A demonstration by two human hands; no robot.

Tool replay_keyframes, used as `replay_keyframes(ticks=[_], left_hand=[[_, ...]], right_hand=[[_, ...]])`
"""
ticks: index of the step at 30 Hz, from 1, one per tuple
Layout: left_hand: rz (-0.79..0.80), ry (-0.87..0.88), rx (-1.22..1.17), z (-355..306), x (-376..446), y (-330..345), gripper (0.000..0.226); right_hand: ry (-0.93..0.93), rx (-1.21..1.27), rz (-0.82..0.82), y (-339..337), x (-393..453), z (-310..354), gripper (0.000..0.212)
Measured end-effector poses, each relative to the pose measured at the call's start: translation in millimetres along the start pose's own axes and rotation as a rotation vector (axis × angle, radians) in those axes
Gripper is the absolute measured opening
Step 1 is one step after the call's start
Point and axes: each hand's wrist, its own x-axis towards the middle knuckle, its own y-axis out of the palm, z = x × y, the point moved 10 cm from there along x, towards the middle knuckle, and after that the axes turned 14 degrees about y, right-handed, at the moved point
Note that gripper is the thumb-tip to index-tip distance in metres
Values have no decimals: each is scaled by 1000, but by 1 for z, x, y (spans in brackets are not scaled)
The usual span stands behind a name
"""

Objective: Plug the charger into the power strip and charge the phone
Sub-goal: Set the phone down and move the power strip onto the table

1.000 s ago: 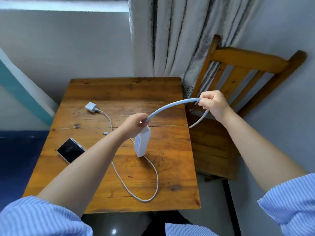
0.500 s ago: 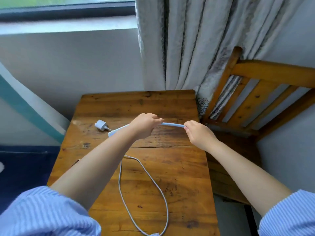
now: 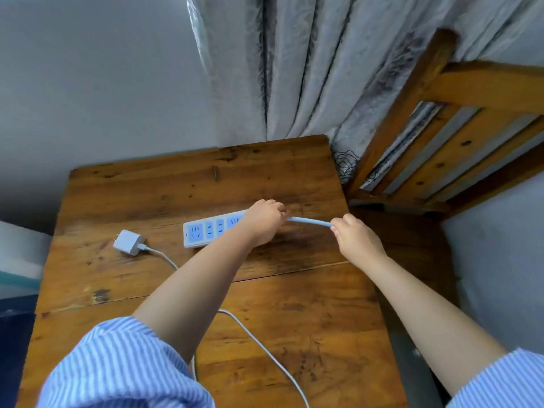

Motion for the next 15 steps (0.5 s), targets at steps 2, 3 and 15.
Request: replay_keyframes(ticks=[2,3,15], left_hand=[[-20,-4,-32,5,5,10,46],[-29,-9,-42,8,7,15,47],[-131,-297,-201,44,-33,49,70]], right_hand=[[-15,-10,-15,5,9,-2,24],[-16,-10,-23,7,12,-3,24],[-28,-82,-64,21,29,9,27]])
